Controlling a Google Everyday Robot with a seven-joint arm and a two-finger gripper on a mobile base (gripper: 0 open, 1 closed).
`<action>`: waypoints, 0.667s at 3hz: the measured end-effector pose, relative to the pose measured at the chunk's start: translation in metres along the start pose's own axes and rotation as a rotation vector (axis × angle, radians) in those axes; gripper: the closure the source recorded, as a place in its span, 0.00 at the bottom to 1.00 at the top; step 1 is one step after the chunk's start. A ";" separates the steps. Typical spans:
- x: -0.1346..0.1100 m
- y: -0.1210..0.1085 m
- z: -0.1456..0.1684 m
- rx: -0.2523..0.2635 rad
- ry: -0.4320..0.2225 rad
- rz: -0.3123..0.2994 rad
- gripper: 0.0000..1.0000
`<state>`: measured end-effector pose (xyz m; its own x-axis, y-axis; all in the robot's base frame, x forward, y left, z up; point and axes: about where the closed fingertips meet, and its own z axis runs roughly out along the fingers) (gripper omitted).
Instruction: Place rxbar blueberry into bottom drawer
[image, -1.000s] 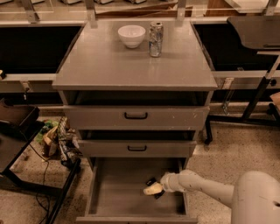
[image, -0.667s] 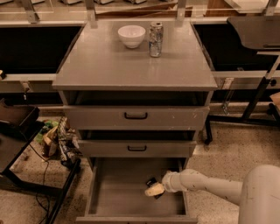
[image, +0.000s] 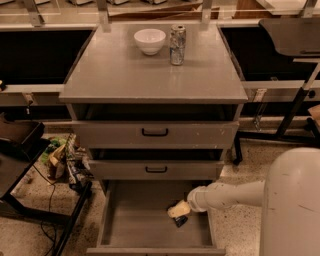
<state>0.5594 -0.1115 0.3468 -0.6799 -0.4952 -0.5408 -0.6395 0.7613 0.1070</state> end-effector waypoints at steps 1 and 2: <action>-0.026 0.002 -0.050 0.092 0.001 0.061 0.00; -0.071 0.016 -0.097 0.186 -0.083 0.099 0.00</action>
Offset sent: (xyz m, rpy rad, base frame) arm -0.2744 -0.0514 0.2417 -0.2381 -0.0779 -0.1642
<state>0.5631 -0.1046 0.4675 -0.6995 -0.3836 -0.6030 -0.4886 0.8724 0.0117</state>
